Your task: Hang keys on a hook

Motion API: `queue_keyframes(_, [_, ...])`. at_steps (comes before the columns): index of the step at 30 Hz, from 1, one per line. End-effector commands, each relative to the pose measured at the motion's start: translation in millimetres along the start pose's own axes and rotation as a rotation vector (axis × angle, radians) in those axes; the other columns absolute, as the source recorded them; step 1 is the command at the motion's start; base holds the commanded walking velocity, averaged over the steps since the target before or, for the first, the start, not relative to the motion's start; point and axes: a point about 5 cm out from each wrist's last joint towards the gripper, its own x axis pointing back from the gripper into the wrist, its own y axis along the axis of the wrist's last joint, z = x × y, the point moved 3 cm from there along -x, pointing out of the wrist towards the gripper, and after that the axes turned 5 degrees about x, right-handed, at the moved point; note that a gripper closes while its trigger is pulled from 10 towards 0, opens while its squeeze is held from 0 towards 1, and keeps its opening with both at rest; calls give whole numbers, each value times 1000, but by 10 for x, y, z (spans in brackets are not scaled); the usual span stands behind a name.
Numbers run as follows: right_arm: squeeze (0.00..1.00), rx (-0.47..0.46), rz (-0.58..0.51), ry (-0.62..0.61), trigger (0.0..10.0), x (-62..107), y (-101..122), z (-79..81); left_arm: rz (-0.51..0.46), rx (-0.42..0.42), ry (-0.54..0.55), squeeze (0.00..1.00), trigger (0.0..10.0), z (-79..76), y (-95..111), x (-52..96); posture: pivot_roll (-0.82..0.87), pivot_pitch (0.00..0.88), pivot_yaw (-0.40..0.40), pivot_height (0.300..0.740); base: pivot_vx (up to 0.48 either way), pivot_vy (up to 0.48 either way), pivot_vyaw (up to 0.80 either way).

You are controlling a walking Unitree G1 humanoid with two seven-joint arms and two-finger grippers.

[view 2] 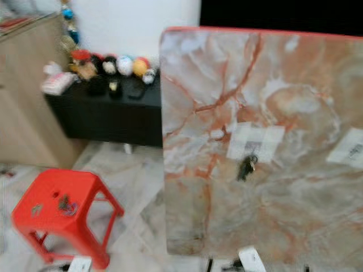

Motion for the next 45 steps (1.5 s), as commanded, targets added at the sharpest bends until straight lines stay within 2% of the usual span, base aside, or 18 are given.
queue_keyframes(1, [0,-12,-17,3,10000,-14,79,54,13,-26,19,0,10000,94,-11,11,-30,0,-45,740,0,0,800])
queue_keyframes(2, [0,-37,-20,1,10000,-16,80,61,13,-29,19,0,10000,101,-8,12,-30,0,-42,740,0,0,800])
queue_keyframes(3, [0,-143,-28,-9,10000,-20,73,82,11,-36,22,0,10000,121,1,13,-33,0,-27,740,0,0,800])
queue_keyframes(5, [0,-232,-35,-17,10000,-23,70,99,7,-44,23,0,10000,134,19,13,-34,0,-19,740,0,0,650])
queue_keyframes(6, [0,-265,-26,-5,10000,-25,57,124,4,-53,23,0,10000,141,29,14,-40,0,-8,740,0,0,0])
queue_keyframes(9, [0,-284,-15,0,10000,-26,40,135,-2,-64,22,0,10000,140,43,12,-37,0,-6,740,0,0,0])
queue_keyframes(12, [0,-394,-8,-24,10000,-28,9,141,-9,-65,26,0,10000,146,46,14,-36,0,7,740,0,0,0])
queue_keyframes(19, [0,-386,-23,-14,10000,-30,38,155,-14,-83,18,0,10000,156,56,17,-37,0,20,740,0,0,0])
queue_keyframes(23, [0,-417,-32,-19,10000,-33,50,171,-23,-53,27,0,10000,183,59,22,-50,0,28,740,0,0,0])
queue_keyframes(28, [0,-409,-36,-19,10000,-33,61,164,-30,-37,26,0,10000,173,79,18,-43,0,27,740,0,0,0])
queue_keyframes(31, [0,-415,-39,-22,10000,-32,64,154,-26,-71,27,0,10000,172,83,17,-38,0,27,740,0,327,0])
queue_keyframes(45, [0,-430,-36,-32,10000,-32,56,150,-21,-57,32,0,10000,189,62,21,-46,0,42,740,0,472,0])
